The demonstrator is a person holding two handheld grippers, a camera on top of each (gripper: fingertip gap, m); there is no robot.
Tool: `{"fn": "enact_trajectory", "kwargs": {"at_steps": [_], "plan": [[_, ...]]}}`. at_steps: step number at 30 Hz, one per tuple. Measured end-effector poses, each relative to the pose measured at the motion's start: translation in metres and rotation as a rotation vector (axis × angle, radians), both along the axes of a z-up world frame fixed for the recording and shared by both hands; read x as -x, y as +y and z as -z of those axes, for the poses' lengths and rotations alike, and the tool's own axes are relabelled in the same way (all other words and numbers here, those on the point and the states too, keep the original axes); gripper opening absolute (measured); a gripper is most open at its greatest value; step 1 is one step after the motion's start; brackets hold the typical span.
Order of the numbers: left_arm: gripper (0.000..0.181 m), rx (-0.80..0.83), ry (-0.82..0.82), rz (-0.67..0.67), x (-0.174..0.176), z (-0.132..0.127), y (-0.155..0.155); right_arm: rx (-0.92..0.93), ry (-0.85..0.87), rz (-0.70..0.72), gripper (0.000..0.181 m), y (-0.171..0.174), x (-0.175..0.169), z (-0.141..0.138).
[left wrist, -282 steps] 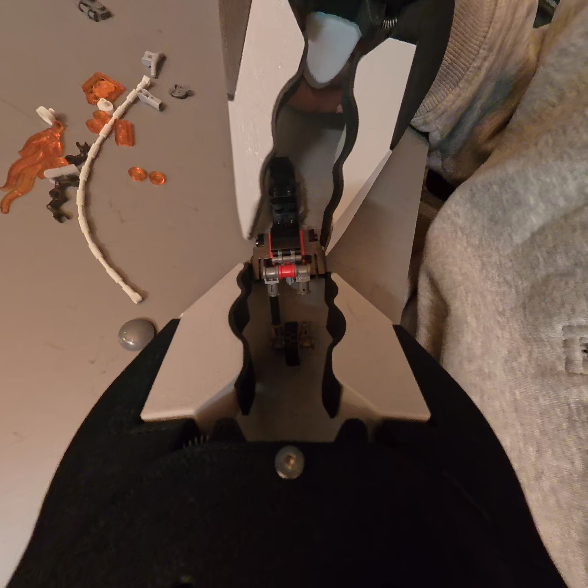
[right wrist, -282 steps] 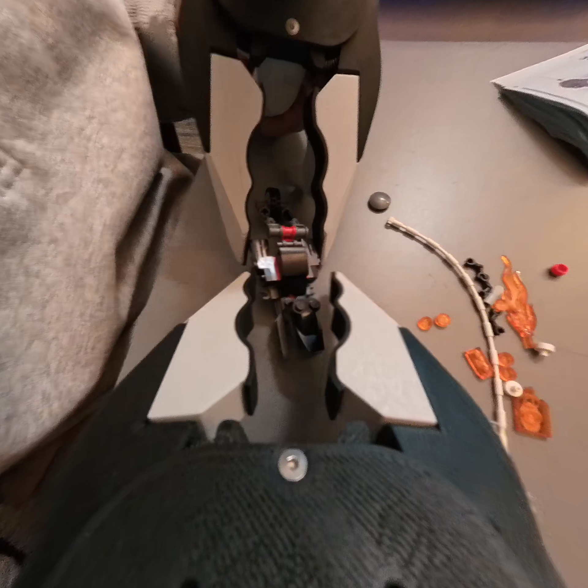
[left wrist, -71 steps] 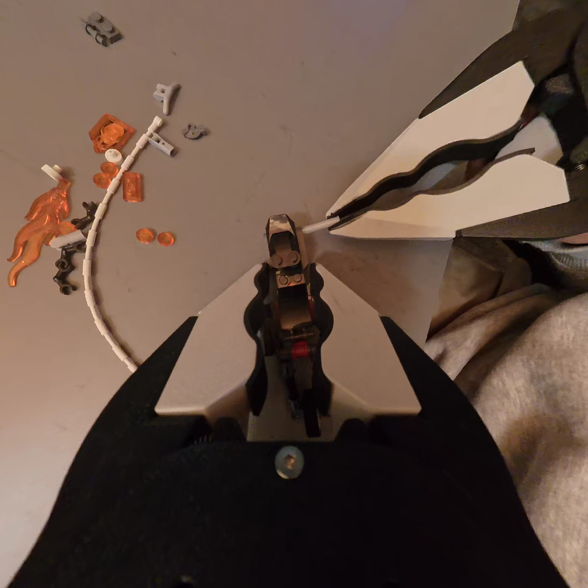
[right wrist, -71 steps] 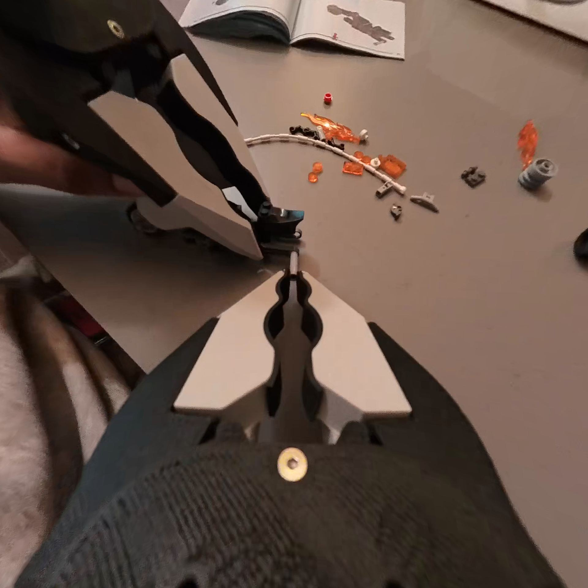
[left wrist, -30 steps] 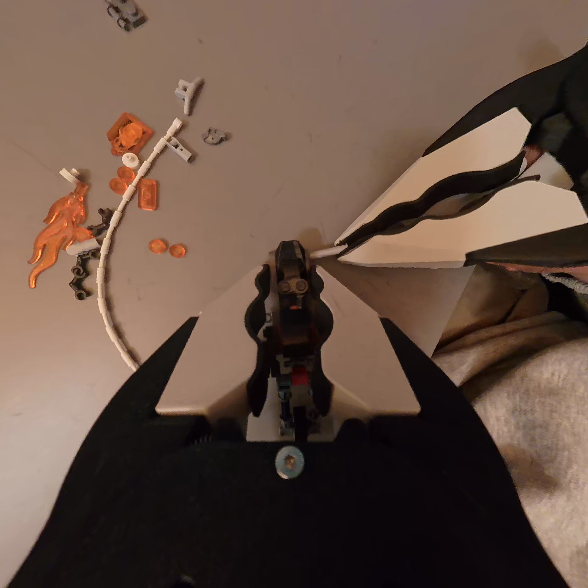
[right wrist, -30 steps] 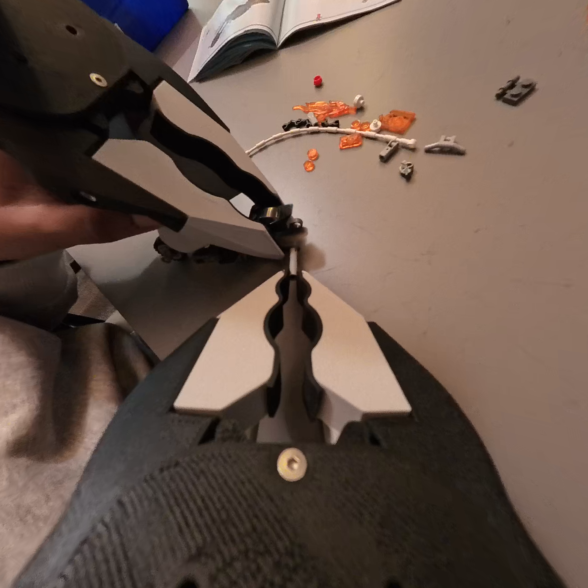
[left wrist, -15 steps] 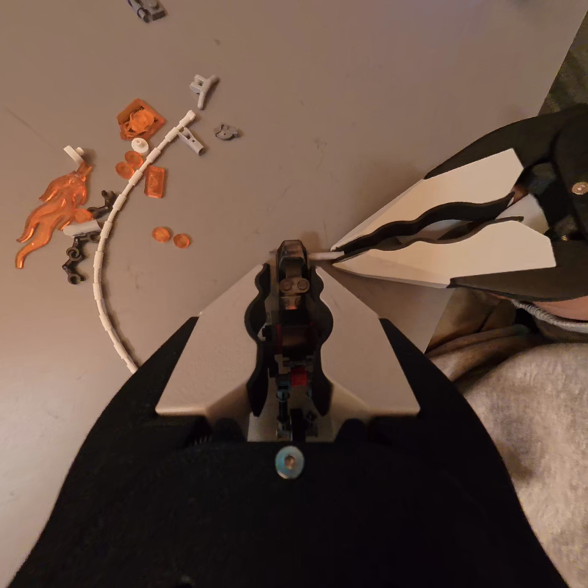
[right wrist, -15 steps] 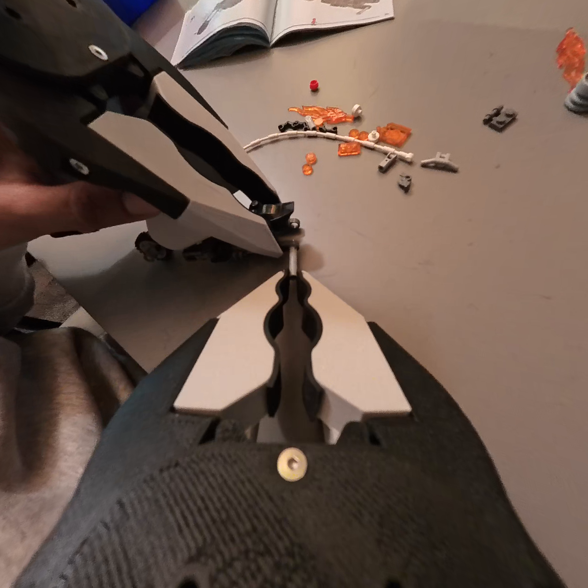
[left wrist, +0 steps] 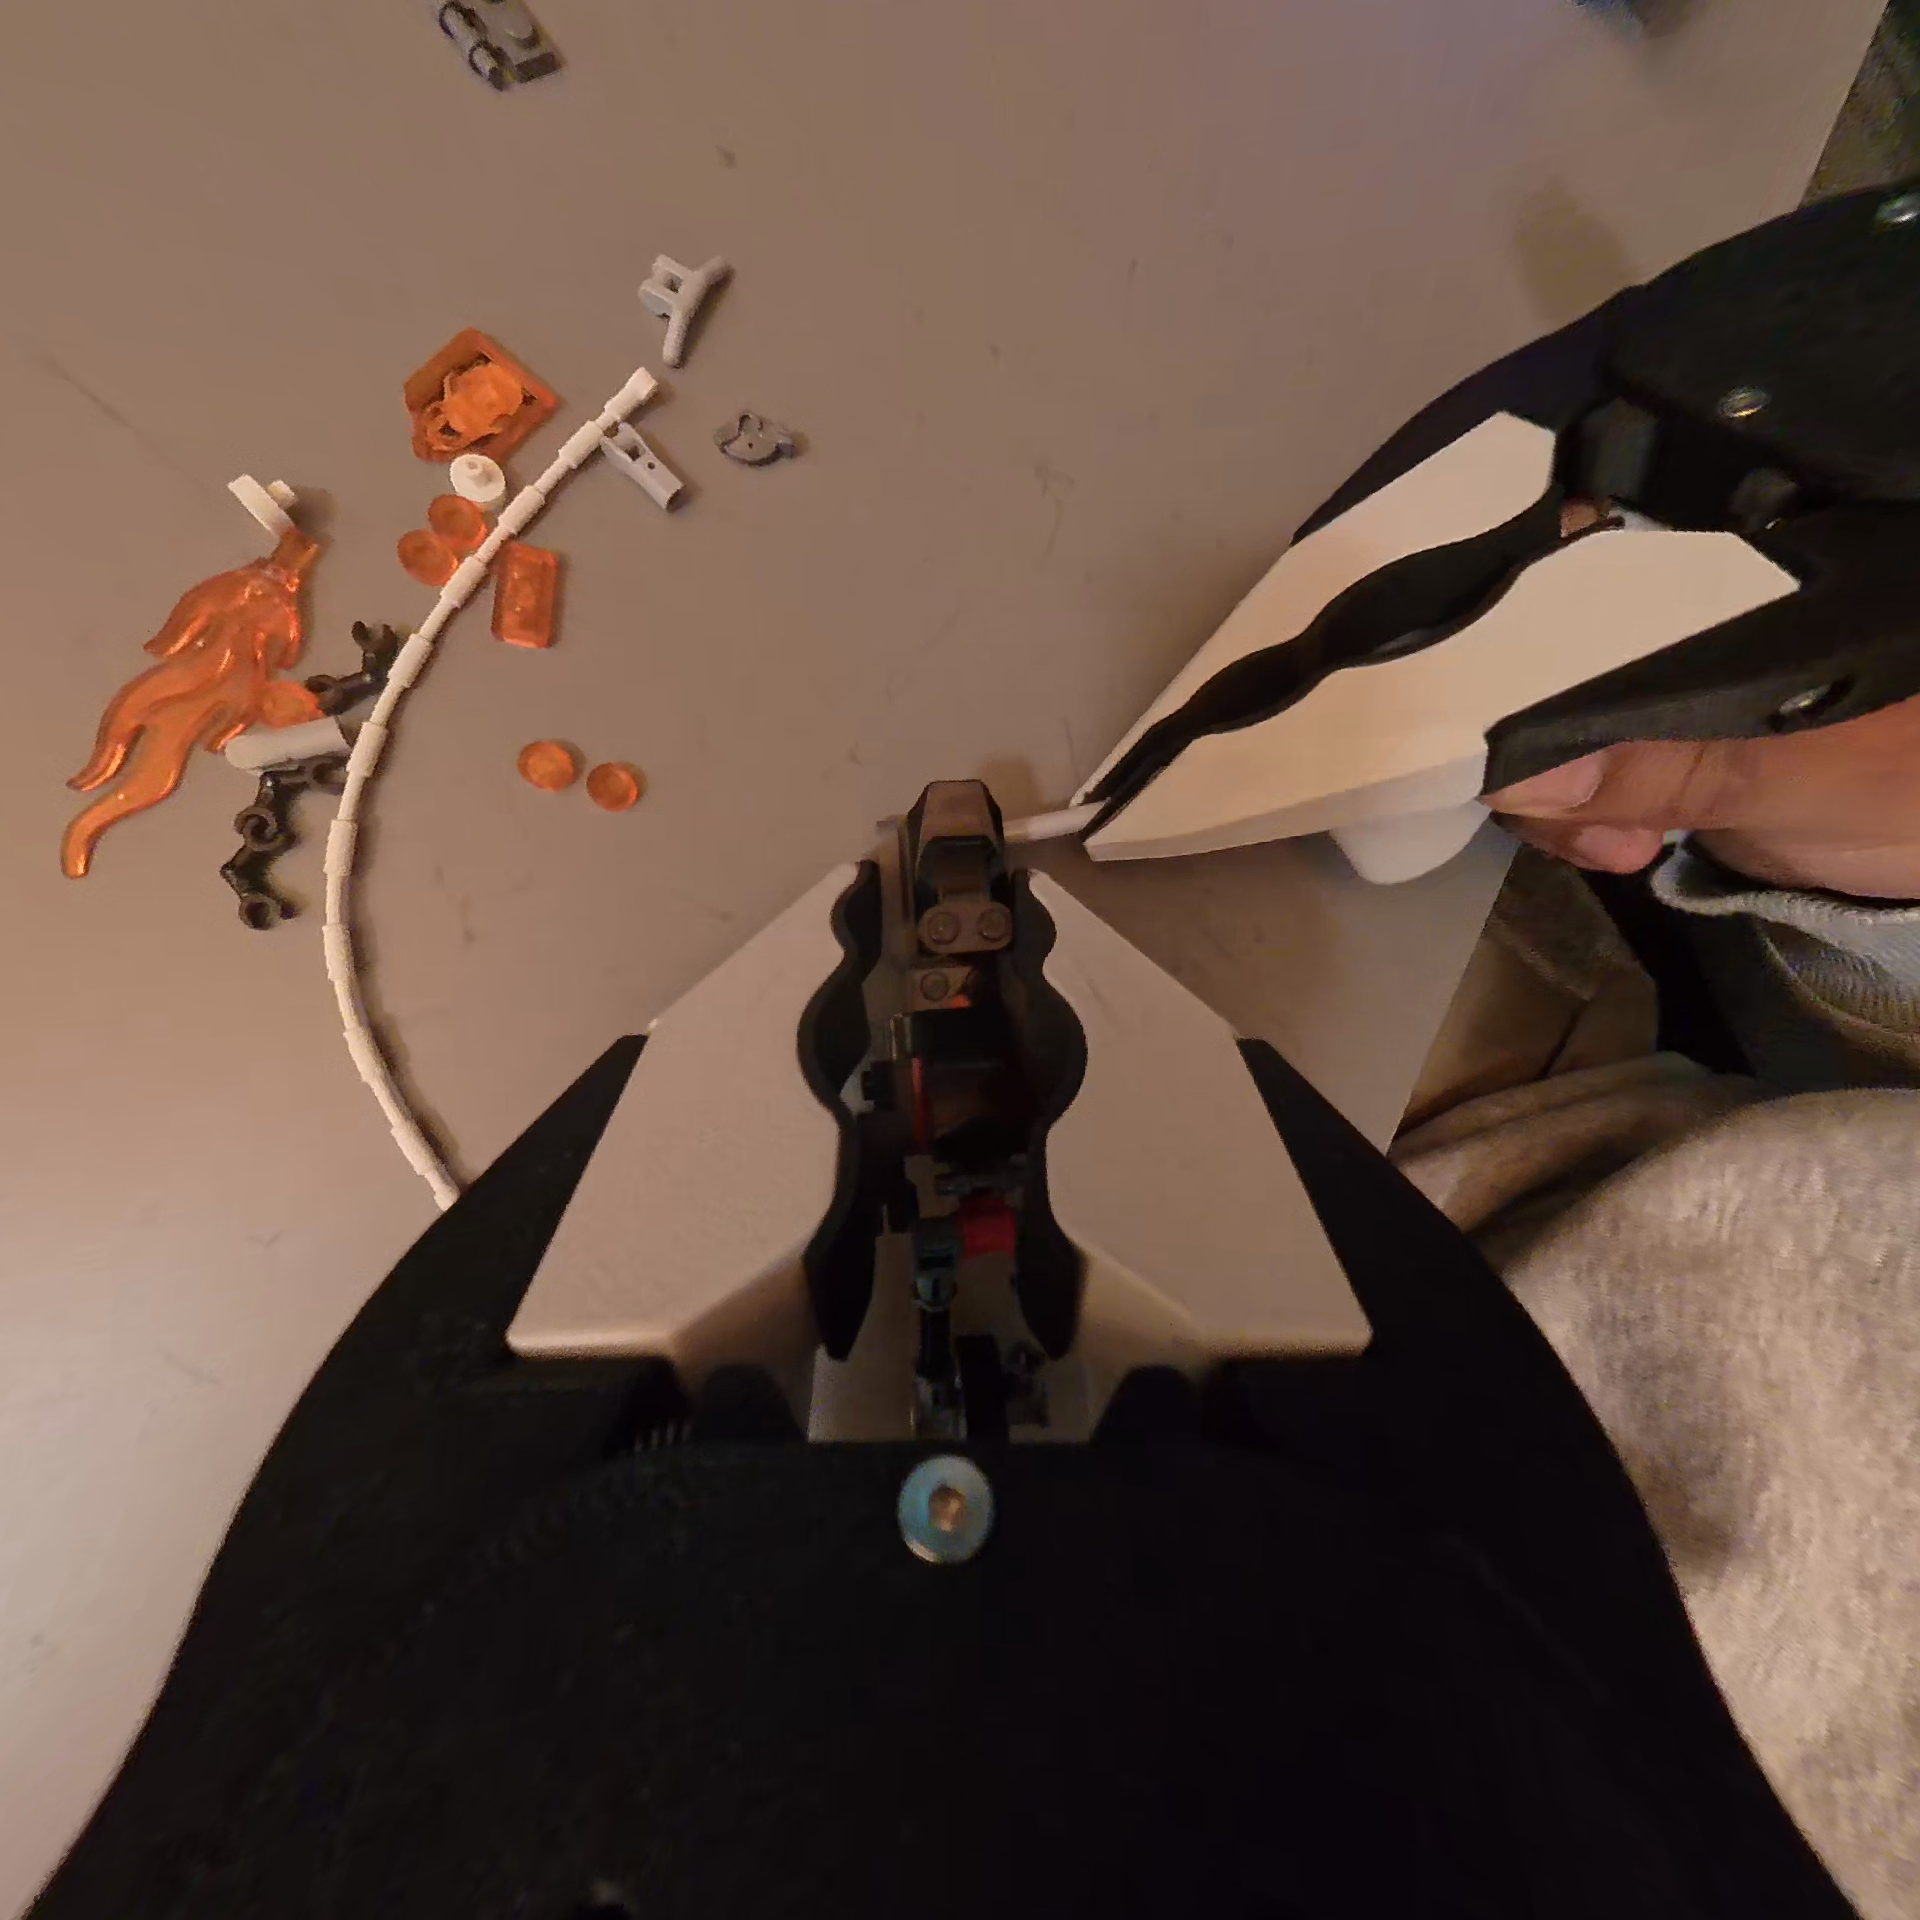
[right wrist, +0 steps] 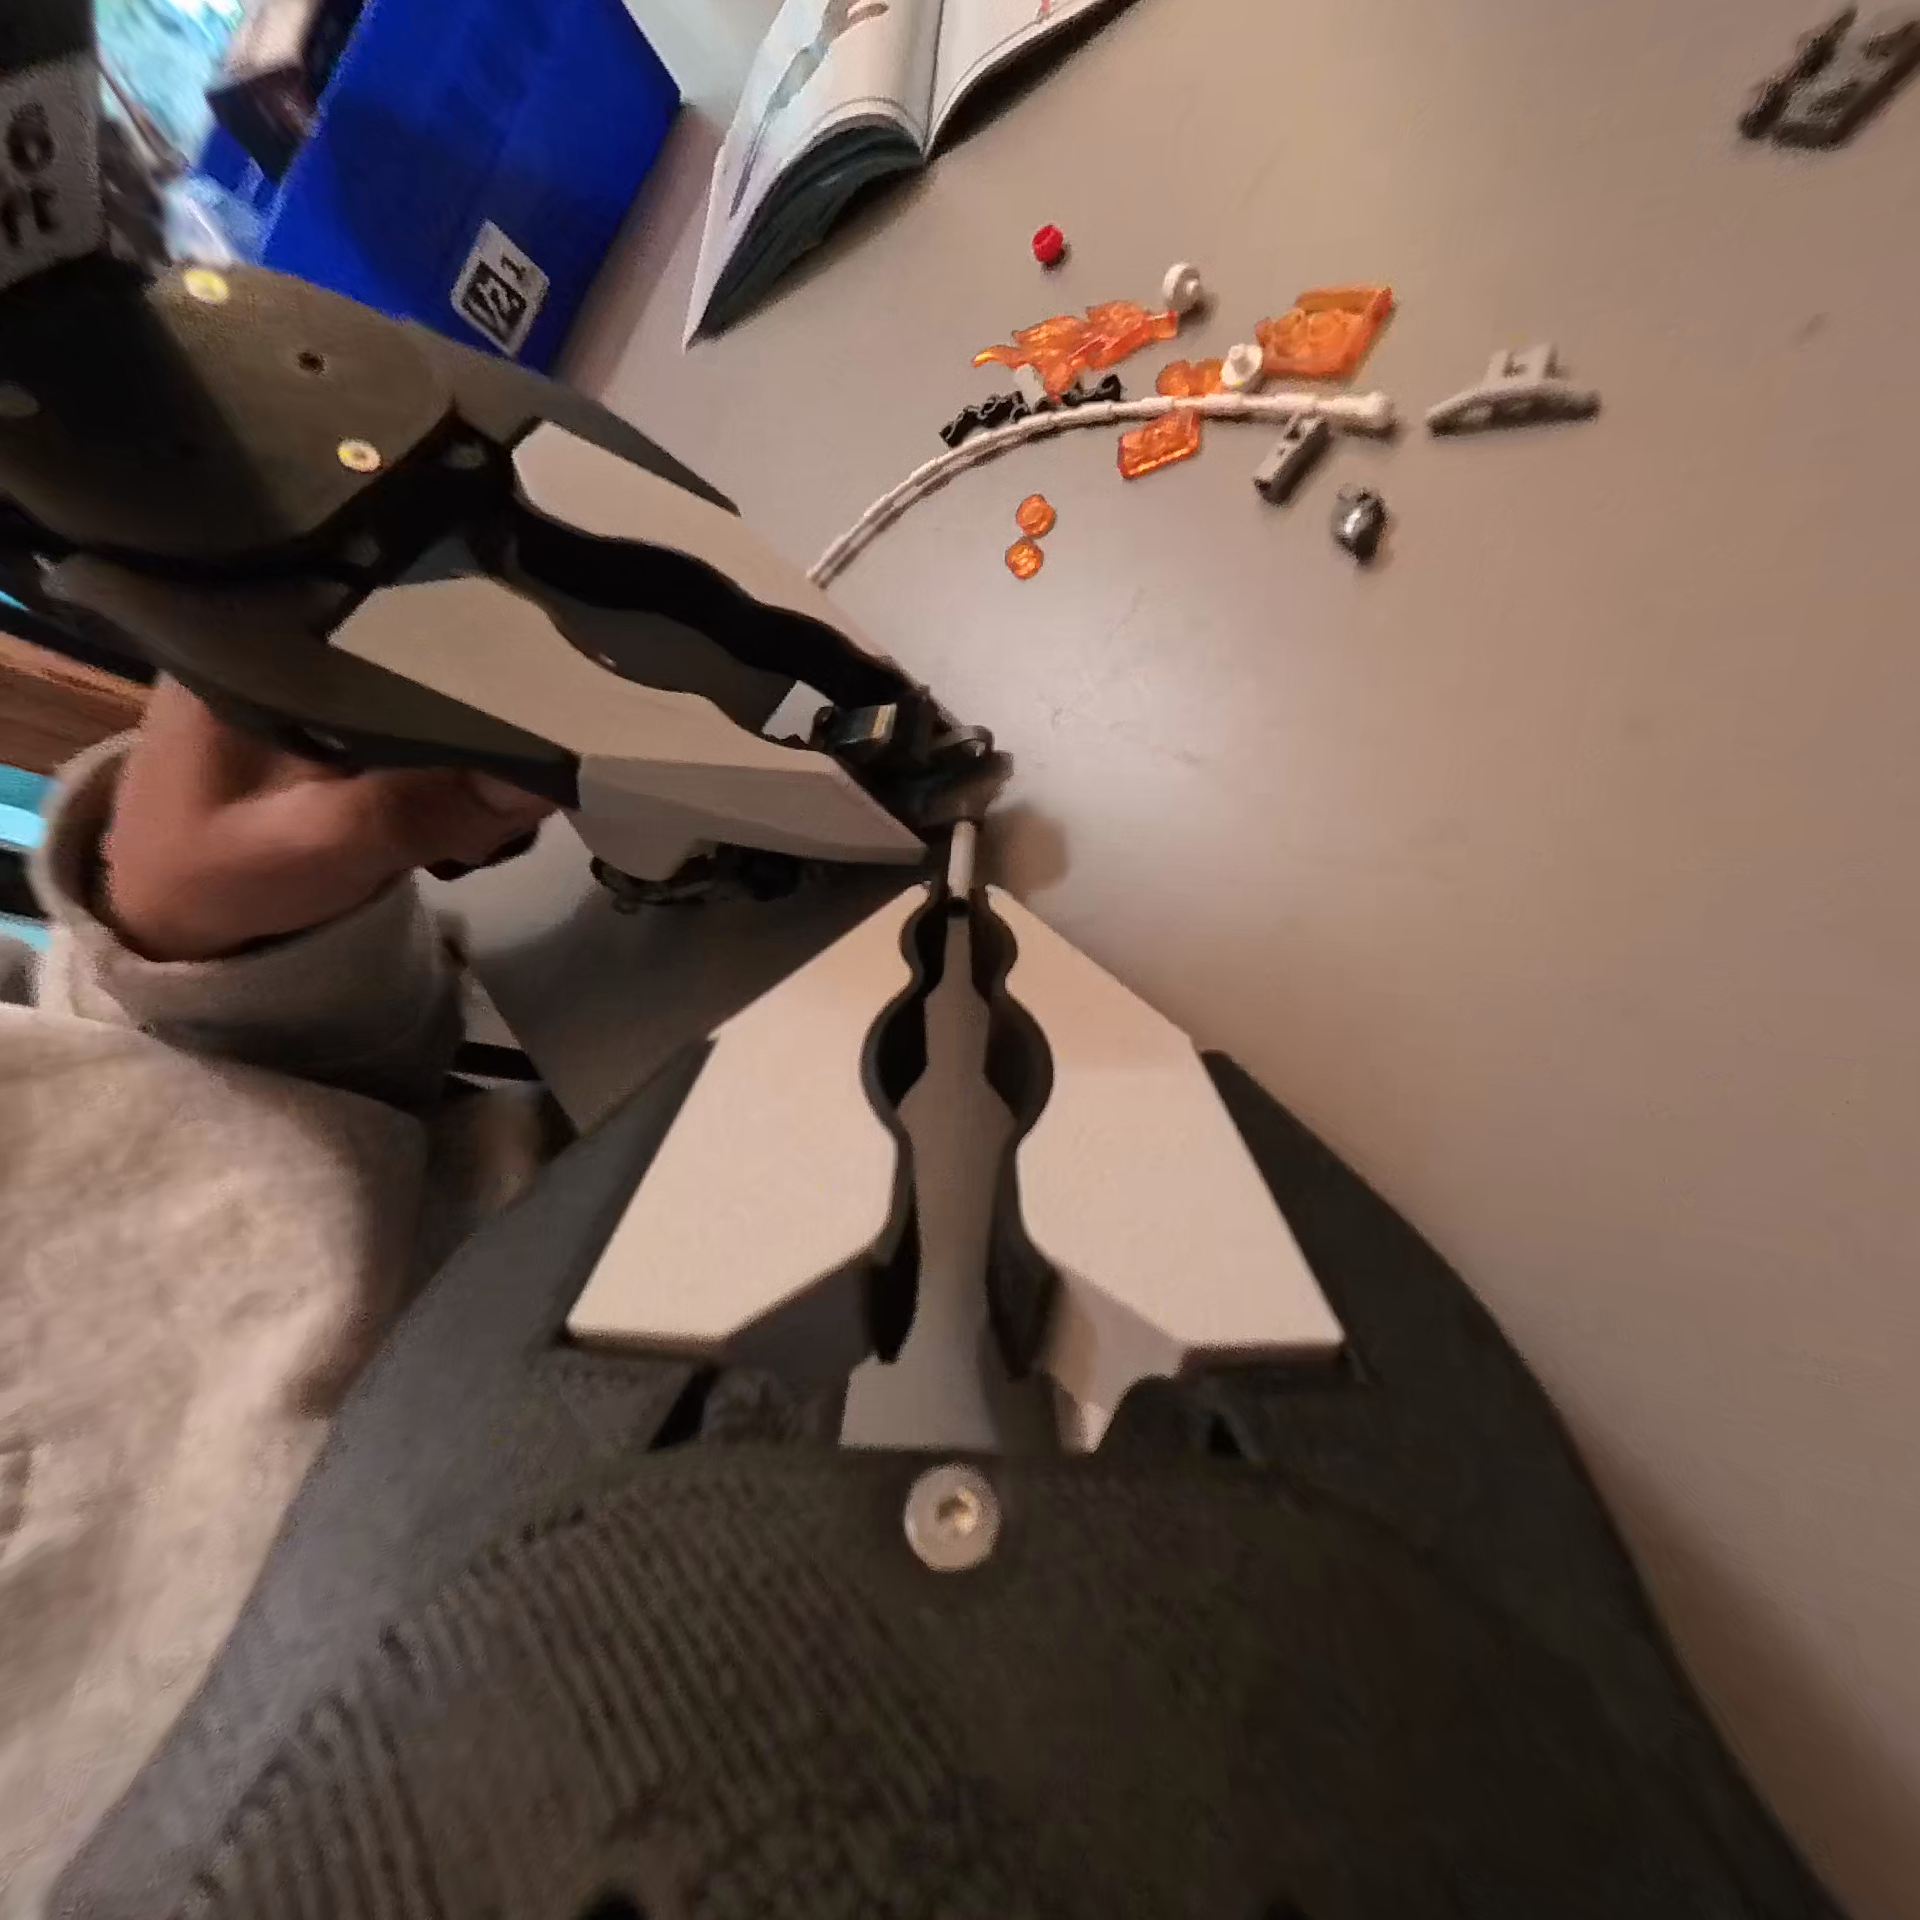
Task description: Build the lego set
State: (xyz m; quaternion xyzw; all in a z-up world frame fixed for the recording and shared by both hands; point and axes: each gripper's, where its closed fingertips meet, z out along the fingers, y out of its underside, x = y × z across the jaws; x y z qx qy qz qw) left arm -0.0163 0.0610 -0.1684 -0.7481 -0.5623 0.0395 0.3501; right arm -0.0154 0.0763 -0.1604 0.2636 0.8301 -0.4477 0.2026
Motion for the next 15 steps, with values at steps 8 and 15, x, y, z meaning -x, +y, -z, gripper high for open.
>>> {"fn": "enact_trajectory", "kwargs": {"at_steps": [8,15], "plan": [[0.024,-0.028,-0.010,0.024,-0.002,0.000,0.003,-0.144,0.343,-0.131,0.002,-0.010,0.001,0.008],[0.023,-0.018,0.003,0.022,-0.001,-0.001,0.002,-0.118,0.299,-0.098,0.003,-0.007,0.000,0.007]]}}
